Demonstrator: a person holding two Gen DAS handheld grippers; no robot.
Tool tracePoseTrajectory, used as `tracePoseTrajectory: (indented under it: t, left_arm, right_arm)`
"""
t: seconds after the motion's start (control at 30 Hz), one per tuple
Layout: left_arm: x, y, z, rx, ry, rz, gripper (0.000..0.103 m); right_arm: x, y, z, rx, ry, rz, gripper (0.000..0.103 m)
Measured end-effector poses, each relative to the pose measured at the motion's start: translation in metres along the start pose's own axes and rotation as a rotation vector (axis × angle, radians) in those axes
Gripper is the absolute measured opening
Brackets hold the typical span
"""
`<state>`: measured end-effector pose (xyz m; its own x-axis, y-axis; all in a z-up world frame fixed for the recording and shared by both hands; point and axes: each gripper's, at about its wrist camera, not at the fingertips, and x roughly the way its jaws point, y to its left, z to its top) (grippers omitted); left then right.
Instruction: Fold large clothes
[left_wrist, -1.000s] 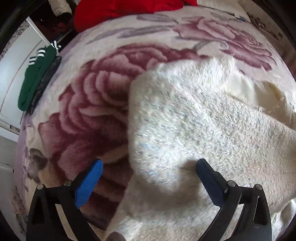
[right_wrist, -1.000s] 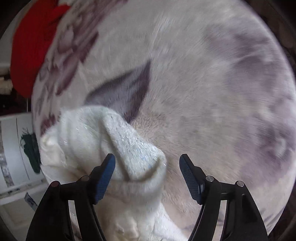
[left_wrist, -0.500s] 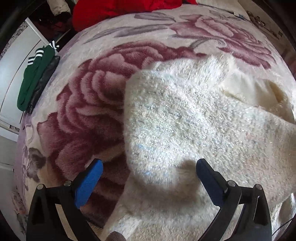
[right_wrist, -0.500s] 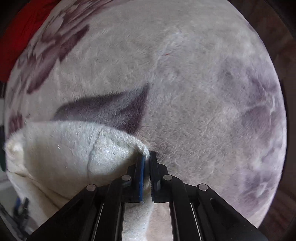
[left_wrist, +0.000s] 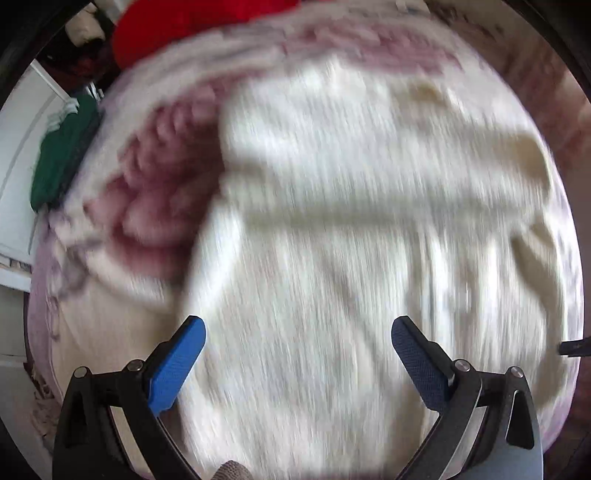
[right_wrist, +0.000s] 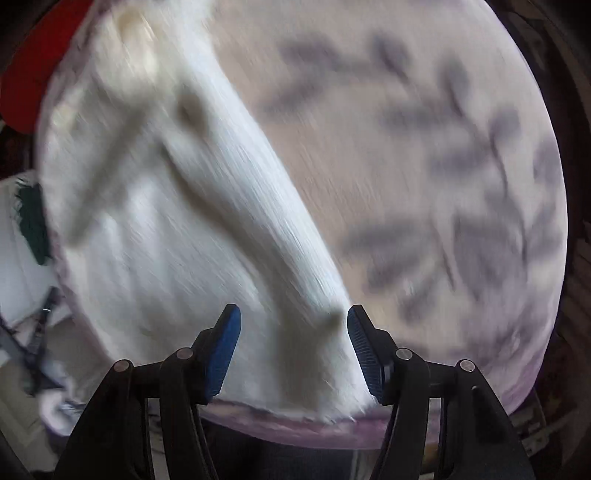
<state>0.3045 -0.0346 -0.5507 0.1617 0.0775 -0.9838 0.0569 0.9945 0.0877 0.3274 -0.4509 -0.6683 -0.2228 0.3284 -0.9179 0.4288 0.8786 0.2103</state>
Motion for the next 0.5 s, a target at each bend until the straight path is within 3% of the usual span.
tracePoseTrajectory:
  t: [0.07,0.17,0.37,0.5]
  left_arm:
    - [0.01,-0.006,-0.026,0.023,0.067,-0.004,0.103]
    - [0.016,-0.014,-0.058,0.062,0.104,0.006,0.103]
    - [0.015,-0.042,-0.07,0.036,0.089,0.039,0.103]
    - [0.014,-0.077,-0.06,0.029,0.059,0.088,0.103]
  right_arm:
    - [0.034,-0.034,-0.031,0.075,0.005,-0.167,0.061]
    - [0.037,-0.07,-0.055,0.293,-0.025,-0.047,0.062]
    - [-0.046,-0.042,-0.049,0.148,-0.133,0.007,0.062]
    - [-0.098,-0.021,-0.002,0.072,-0.22,0.048,0.062]
